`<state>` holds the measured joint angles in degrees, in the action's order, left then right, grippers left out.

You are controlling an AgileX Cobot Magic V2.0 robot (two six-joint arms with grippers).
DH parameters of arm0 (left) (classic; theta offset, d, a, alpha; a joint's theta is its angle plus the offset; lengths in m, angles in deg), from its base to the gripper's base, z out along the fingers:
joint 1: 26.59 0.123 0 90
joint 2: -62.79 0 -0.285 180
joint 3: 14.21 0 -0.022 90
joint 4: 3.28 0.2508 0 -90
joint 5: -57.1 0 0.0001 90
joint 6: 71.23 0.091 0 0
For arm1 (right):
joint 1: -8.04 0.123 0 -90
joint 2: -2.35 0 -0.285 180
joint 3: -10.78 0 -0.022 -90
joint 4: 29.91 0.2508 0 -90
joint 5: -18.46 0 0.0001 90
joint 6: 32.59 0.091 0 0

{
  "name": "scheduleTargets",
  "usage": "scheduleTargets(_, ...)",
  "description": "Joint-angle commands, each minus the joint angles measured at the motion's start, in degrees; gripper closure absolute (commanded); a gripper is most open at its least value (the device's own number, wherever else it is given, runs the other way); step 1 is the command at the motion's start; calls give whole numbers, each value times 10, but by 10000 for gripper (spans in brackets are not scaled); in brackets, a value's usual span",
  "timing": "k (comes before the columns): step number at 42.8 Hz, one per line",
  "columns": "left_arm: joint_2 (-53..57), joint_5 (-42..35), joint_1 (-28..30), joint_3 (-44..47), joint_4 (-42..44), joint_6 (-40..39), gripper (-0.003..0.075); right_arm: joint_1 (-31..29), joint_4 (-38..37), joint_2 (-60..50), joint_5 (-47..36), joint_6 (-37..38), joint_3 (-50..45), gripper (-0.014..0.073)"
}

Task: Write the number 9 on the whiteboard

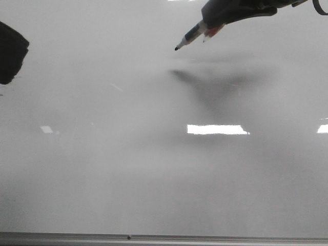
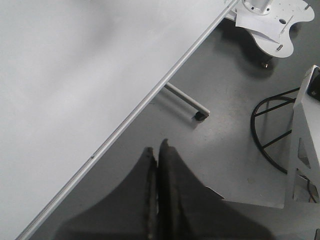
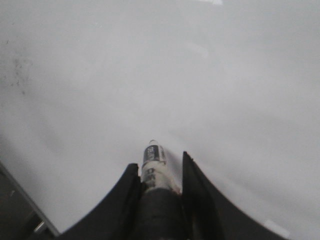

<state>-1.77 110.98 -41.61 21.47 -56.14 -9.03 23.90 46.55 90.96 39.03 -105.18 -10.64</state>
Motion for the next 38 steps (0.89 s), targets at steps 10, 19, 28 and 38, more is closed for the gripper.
scheduleTargets(10,8,-12,2,-14,-45,2,739,3,87,31,-57,-73,23,699)
scheduleTargets(19,8,-12,2,-14,-55,2,739,39,90,77,-69,-73,63,699)
scheduleTargets(28,8,-12,2,-14,-55,2,739,38,88,75,-82,-72,17,691)
scheduleTargets(38,8,-14,2,-14,-55,2,739,-4,86,25,-110,-72,14,691)
